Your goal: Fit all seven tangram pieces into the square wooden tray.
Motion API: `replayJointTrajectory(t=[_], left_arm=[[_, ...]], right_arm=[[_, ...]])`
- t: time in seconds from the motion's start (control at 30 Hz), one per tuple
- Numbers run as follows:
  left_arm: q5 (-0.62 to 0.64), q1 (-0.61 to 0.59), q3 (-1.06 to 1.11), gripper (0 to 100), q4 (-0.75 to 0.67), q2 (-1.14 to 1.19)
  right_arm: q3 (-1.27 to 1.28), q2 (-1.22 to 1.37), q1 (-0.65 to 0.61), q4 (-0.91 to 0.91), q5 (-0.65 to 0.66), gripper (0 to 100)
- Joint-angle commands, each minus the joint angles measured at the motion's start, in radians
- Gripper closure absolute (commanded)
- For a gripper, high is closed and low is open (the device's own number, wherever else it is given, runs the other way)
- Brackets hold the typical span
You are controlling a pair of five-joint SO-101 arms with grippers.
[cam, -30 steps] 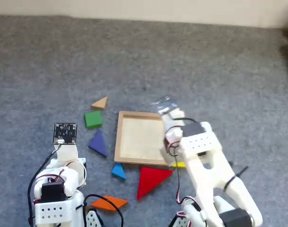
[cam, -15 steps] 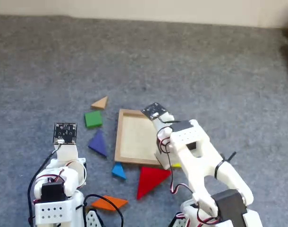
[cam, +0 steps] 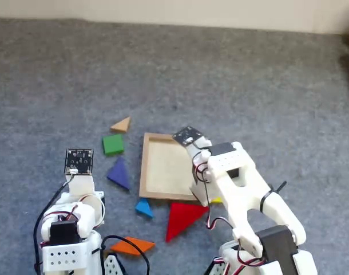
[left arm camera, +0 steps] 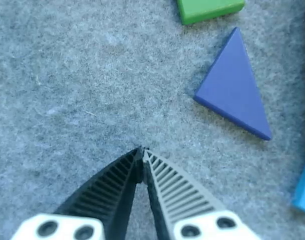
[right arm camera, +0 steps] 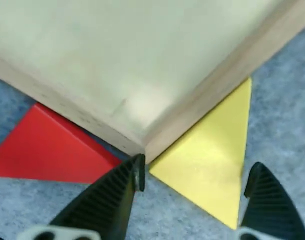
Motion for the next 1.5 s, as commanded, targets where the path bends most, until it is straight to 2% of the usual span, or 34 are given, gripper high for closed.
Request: replayJointTrajectory(t=[0.0, 0.33, 1.0, 1.23, 1.37, 1.47], left_arm=[[-0.003, -0.016, 0.019, 99, 0.006, -0.05], [-0.003, -0.016, 0.019, 99, 0.006, -0.05], [-0.003, -0.016, 0.019, 99, 0.006, -0.05], [-0.003, -0.016, 0.019, 99, 0.006, -0.05], [-0.003, -0.016, 0.019, 99, 0.006, -0.05], [-0.003, -0.016, 0.019, 99, 0.006, -0.05]], right_arm=[[-0.005, 0.004, 0.022, 0.019, 0.031, 68.3], [-0.01, 0.01, 0.114, 0.019, 0.13, 68.3], [-0.002, 0.015, 0.07, 0.01, 0.13, 68.8], [-0.002, 0.015, 0.07, 0.01, 0.13, 83.9], [-0.004, 0.013, 0.074, 0.01, 0.13, 86.3], [-0.012, 0.004, 0.128, 0.019, 0.13, 86.4]])
